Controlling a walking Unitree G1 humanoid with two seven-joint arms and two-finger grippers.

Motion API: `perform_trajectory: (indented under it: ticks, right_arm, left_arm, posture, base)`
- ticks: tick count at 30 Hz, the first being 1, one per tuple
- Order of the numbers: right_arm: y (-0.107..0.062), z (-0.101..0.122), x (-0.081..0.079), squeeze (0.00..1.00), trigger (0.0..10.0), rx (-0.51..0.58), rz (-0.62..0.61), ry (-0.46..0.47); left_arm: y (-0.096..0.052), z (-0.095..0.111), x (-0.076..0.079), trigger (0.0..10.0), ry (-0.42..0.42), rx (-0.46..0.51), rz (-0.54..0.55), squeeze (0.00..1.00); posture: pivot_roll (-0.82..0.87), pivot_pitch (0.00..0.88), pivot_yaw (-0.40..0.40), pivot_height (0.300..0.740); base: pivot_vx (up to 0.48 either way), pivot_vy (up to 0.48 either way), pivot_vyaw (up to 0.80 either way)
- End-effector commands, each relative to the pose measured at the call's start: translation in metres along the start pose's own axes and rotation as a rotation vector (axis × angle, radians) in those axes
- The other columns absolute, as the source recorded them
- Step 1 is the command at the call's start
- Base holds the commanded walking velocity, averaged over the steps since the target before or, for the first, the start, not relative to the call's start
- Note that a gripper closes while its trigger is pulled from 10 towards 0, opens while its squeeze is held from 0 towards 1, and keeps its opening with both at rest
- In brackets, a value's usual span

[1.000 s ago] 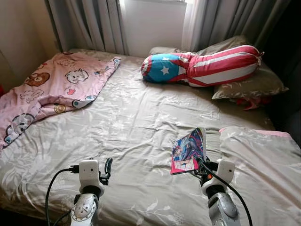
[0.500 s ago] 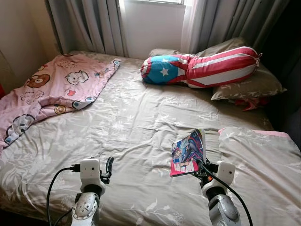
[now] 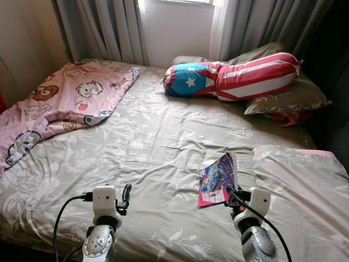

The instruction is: Clean up the room

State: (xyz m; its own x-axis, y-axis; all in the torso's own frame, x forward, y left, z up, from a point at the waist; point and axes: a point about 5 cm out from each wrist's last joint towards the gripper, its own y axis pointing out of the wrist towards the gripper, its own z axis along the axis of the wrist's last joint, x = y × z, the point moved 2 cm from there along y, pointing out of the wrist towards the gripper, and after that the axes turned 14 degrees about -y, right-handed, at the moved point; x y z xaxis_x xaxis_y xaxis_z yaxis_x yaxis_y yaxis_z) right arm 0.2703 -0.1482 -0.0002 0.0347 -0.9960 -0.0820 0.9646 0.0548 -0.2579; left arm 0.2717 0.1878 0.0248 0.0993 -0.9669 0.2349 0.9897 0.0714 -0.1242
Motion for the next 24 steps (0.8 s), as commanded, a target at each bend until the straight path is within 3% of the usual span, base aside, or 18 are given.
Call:
perform_trajectory:
  ticks: [1,24]
  right_arm:
    - [0.0020,0.0111,-0.0009,0.00,10.0,0.052,0.006,-0.015]
    - [0.0048,0.0018,-0.0044,0.00,10.0,-0.004,0.028,-0.032]
  left_arm:
    - [0.0000,0.0018,0.0037,10.0,-0.015,0.002,-0.008,0.00]
    - [0.0013,0.0043,0.0035,10.0,-0.013,-0.002,-0.002,0.00]
  posture:
    - [-0.04,0.000,-0.070,0.691]
    - [-0.03,0.000,-0.069,0.667]
  base:
    - [0.000,0.000,0.00]
    - [0.000,0.000,0.00]
